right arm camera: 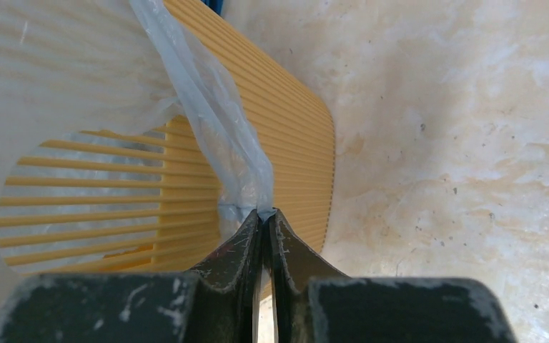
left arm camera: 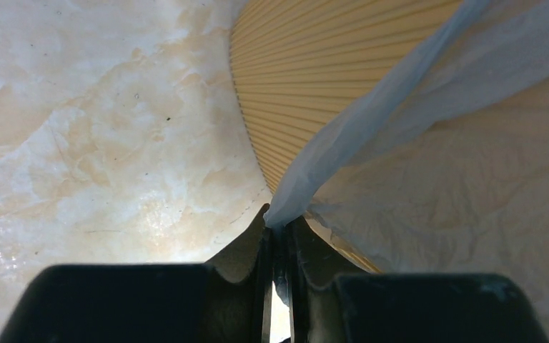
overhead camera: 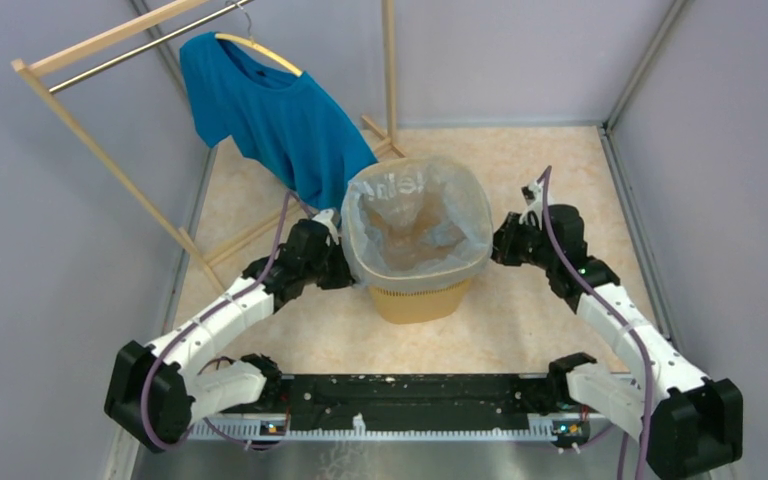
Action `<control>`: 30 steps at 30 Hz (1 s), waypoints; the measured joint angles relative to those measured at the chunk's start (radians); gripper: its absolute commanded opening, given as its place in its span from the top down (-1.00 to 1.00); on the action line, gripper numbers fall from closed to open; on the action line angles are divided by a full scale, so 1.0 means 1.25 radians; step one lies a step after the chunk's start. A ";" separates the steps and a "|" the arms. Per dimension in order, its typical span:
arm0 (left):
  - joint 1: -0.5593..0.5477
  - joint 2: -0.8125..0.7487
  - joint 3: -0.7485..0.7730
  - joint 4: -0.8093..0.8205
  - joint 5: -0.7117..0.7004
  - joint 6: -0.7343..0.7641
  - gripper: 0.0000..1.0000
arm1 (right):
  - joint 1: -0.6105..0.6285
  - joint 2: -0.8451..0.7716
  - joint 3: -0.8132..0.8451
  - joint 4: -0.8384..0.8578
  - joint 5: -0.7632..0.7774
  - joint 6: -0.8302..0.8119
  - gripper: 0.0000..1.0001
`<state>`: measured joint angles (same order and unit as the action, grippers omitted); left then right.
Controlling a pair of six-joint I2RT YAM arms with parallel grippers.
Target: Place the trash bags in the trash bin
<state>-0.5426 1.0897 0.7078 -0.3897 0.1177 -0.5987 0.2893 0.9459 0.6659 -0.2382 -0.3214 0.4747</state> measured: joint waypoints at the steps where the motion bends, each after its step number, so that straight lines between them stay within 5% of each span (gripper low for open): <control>1: 0.000 0.002 -0.003 0.005 0.002 -0.002 0.67 | 0.000 0.002 -0.007 0.013 -0.001 0.003 0.88; 14: 0.000 -0.007 -0.018 0.030 0.003 -0.010 0.45 | 0.000 0.038 -0.068 0.095 -0.020 0.039 0.68; 23: 0.000 -0.034 -0.020 0.008 -0.010 -0.003 0.35 | 0.000 0.076 0.077 -0.135 0.139 -0.067 -0.38; 30: 0.000 -0.056 -0.020 0.001 -0.021 0.008 0.28 | 0.001 0.046 0.411 -0.320 0.331 -0.178 -0.66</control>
<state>-0.5426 1.0195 0.6834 -0.3885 0.0917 -0.5888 0.2909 1.0035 1.1801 -0.6388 0.0929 0.2523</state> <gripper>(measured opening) 0.346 0.759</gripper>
